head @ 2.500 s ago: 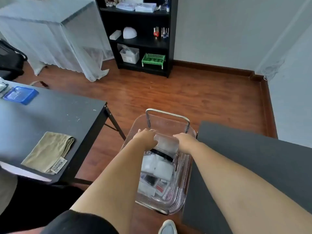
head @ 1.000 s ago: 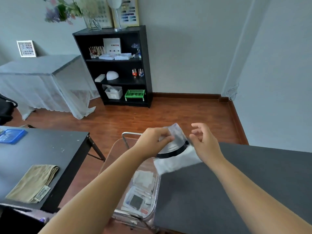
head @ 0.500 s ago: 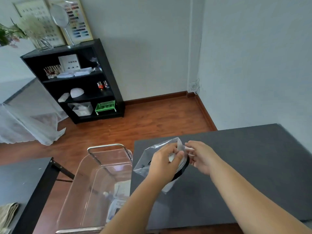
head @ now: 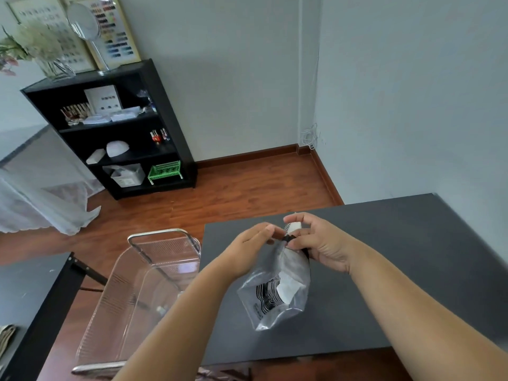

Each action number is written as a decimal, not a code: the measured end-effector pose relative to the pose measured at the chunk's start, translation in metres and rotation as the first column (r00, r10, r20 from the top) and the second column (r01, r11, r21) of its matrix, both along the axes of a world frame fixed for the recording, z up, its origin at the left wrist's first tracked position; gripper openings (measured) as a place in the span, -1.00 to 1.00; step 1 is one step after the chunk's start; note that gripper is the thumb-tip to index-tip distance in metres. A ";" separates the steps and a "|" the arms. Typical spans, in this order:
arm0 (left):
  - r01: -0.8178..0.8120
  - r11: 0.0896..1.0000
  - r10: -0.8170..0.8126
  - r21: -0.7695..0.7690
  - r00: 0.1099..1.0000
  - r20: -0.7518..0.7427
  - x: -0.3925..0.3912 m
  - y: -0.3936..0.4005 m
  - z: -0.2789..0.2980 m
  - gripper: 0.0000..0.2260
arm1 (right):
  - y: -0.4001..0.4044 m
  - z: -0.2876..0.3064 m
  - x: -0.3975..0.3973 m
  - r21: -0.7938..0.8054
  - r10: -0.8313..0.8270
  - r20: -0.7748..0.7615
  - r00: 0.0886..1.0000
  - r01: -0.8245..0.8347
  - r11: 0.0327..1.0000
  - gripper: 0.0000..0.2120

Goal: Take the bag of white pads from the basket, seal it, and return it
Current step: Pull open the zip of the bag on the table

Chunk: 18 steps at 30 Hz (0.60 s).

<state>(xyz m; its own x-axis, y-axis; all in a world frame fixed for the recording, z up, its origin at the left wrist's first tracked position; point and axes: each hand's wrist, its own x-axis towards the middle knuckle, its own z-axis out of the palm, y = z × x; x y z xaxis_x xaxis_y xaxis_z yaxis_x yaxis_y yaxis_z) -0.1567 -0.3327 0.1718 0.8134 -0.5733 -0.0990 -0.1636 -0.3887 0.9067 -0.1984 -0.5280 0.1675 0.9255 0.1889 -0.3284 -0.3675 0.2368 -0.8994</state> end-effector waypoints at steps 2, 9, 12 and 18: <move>0.041 0.999 -0.045 -0.033 0.988 -0.145 -0.002 -0.008 -0.002 -0.67 | -0.006 0.003 -0.001 -0.119 0.049 0.090 0.995 -0.038 0.992 -0.50; 0.081 0.995 -0.087 -0.053 0.990 -0.111 -0.007 -0.017 -0.013 -0.85 | -0.018 0.004 -0.008 -0.683 0.136 0.365 0.921 0.166 0.711 -0.57; -0.008 1.000 0.009 -0.025 0.998 0.064 -0.009 -0.020 -0.019 -0.88 | -0.023 -0.003 -0.011 -0.682 0.127 0.310 0.942 0.127 0.720 -0.76; -0.319 0.921 0.347 -0.223 0.933 0.097 -0.021 -0.026 -0.031 -0.95 | -0.042 -0.012 -0.027 -0.504 0.150 0.183 0.972 -0.038 0.863 -0.87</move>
